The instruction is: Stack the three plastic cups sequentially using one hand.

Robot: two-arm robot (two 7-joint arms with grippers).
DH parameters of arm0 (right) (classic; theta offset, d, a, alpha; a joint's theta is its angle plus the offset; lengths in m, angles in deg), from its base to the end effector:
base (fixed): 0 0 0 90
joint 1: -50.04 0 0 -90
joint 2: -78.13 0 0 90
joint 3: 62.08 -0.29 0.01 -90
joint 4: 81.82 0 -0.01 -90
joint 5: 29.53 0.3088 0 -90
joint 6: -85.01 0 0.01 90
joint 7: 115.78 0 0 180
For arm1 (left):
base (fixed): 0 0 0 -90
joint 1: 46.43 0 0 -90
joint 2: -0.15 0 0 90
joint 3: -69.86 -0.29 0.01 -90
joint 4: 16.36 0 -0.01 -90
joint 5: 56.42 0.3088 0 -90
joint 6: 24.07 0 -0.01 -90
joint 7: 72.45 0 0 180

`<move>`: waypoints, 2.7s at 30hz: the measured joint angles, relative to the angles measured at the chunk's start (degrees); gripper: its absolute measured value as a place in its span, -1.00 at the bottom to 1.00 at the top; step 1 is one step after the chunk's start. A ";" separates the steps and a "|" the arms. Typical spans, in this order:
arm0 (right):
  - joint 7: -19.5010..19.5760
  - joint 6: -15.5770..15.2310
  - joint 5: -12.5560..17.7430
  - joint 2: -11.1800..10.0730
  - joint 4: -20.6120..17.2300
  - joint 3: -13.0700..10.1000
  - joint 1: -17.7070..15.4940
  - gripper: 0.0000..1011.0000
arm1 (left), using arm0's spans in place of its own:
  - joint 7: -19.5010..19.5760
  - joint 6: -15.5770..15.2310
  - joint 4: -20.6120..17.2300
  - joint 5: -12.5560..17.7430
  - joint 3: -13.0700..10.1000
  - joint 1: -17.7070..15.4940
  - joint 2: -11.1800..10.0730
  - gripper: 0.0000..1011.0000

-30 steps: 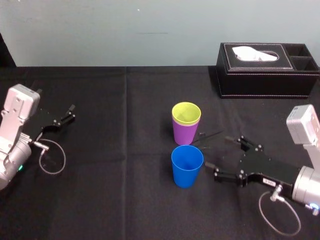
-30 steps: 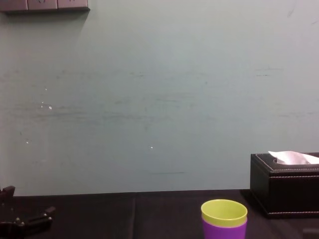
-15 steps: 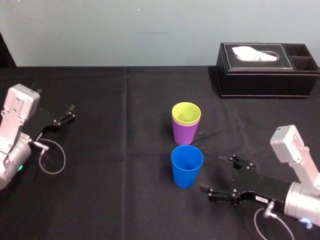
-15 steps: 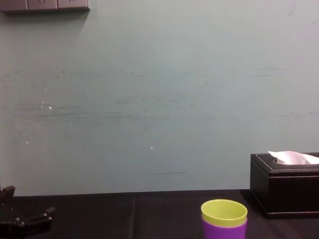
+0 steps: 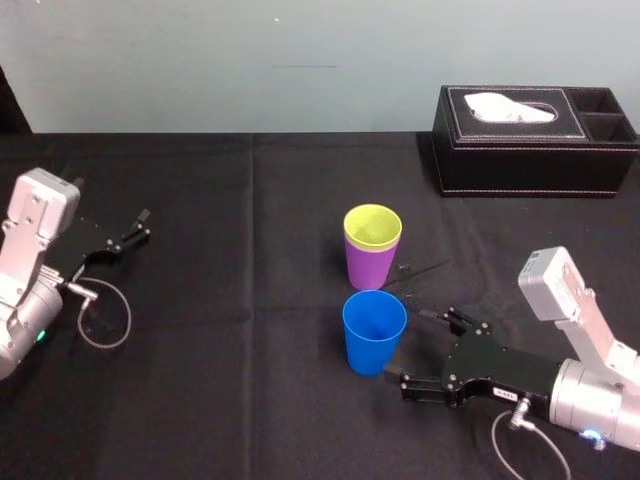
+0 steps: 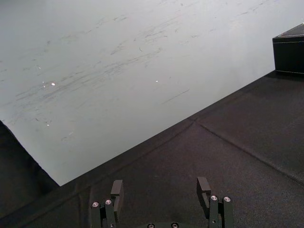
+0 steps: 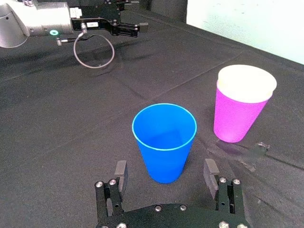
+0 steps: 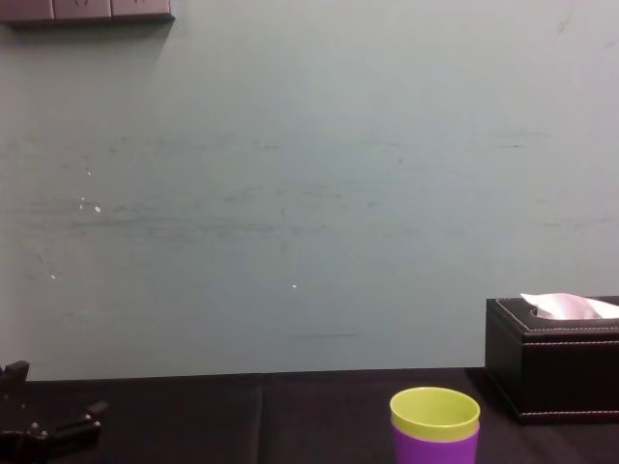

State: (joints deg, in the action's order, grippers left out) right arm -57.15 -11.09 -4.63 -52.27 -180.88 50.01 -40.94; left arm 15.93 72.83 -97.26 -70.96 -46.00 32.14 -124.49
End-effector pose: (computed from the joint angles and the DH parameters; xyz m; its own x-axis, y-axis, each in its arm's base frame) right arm 0.2977 -0.0686 -0.2758 0.8169 -0.5746 0.0508 0.5597 0.7683 -0.3105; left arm 0.3581 0.0827 -0.3023 0.2923 0.8803 0.3738 -0.9553 0.2873 0.0704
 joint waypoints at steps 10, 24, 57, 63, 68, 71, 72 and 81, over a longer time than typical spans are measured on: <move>-0.10 -0.46 -0.19 1.23 1.33 1.23 2.09 0.98 | 0.00 0.00 0.00 0.00 0.00 0.00 0.00 1.00; -0.17 -1.45 -0.36 3.62 4.04 3.33 5.45 0.98 | 0.00 0.00 0.00 0.00 0.00 0.00 0.00 1.00; 0.31 -1.89 -0.48 5.08 5.31 4.40 6.84 0.45 | 0.00 0.00 0.00 0.00 0.00 0.00 0.00 1.00; 0.33 -1.85 -0.48 5.05 5.28 4.37 6.81 0.41 | 0.00 0.00 0.00 0.00 0.00 0.00 0.00 1.00; 0.33 -1.84 -0.49 5.04 5.26 4.37 6.81 0.41 | 0.00 0.00 0.00 0.00 0.00 0.00 0.00 1.00; 0.33 -1.84 -0.49 5.04 5.26 4.37 6.81 0.42 | 0.00 0.00 0.00 0.00 0.00 0.00 0.00 1.00; 0.33 -1.84 -0.49 5.03 5.26 4.38 6.81 0.41 | 0.00 0.00 0.00 0.00 0.00 0.00 0.00 1.00; 1.86 -3.36 -0.17 4.41 3.50 3.32 6.38 0.41 | 0.00 0.00 0.00 0.00 0.00 0.00 0.00 1.00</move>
State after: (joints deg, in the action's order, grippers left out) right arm -55.29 -14.46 -4.80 -47.86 -177.38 53.33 -34.56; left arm 15.93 72.84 -97.27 -70.97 -46.00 32.14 -124.49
